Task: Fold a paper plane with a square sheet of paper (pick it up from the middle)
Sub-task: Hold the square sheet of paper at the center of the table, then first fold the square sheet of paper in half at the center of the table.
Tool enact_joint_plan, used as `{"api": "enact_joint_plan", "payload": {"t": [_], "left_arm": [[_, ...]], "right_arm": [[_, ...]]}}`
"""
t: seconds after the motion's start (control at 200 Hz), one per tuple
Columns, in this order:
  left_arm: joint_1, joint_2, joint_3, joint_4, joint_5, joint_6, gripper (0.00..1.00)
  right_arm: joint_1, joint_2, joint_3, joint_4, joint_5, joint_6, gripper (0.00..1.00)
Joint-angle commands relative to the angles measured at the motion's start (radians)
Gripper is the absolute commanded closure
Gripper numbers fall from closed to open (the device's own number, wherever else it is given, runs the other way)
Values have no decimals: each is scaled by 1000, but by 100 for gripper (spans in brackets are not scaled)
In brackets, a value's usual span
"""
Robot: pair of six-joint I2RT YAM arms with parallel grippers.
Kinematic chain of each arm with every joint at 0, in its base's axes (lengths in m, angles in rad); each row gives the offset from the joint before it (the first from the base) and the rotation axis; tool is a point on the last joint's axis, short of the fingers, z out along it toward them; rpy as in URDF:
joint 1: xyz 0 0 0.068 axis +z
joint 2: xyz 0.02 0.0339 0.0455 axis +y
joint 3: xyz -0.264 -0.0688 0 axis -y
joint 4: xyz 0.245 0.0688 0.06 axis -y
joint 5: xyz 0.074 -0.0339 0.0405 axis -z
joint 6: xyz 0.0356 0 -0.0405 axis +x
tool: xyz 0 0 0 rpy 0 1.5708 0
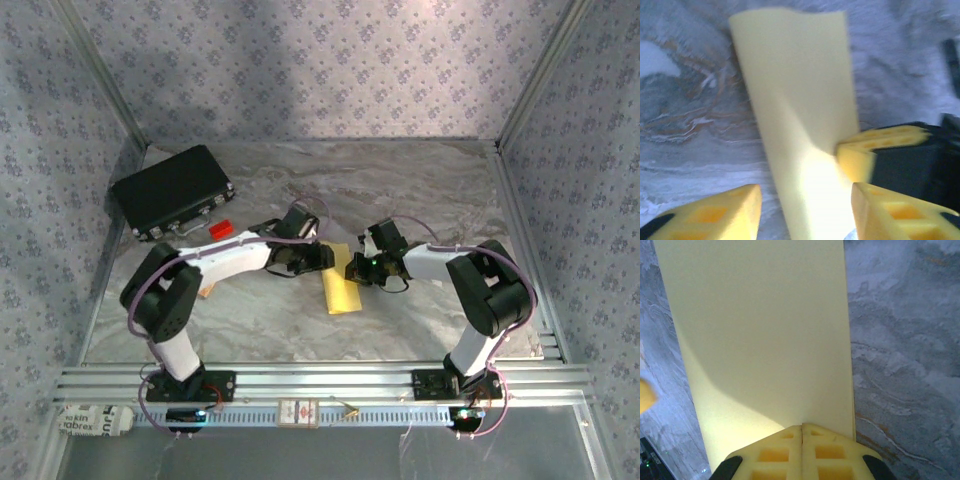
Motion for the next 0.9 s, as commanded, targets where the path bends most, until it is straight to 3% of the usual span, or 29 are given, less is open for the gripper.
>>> {"api": "enact_joint_plan", "payload": {"t": [0.0, 0.175, 0.475, 0.894], "left_arm": [[13, -41, -78, 231, 124, -62, 67], [19, 1, -127, 374, 232, -112, 100], [20, 70, -159, 439, 263, -142, 100], [22, 112, -255, 403, 157, -117, 100]], "right_arm": [[-6, 39, -47, -129, 119, 15, 100], [-5, 37, -39, -140, 124, 10, 100], [-7, 44, -35, -148, 129, 6, 100], [-8, 49, -45, -144, 125, 4, 100]]}}
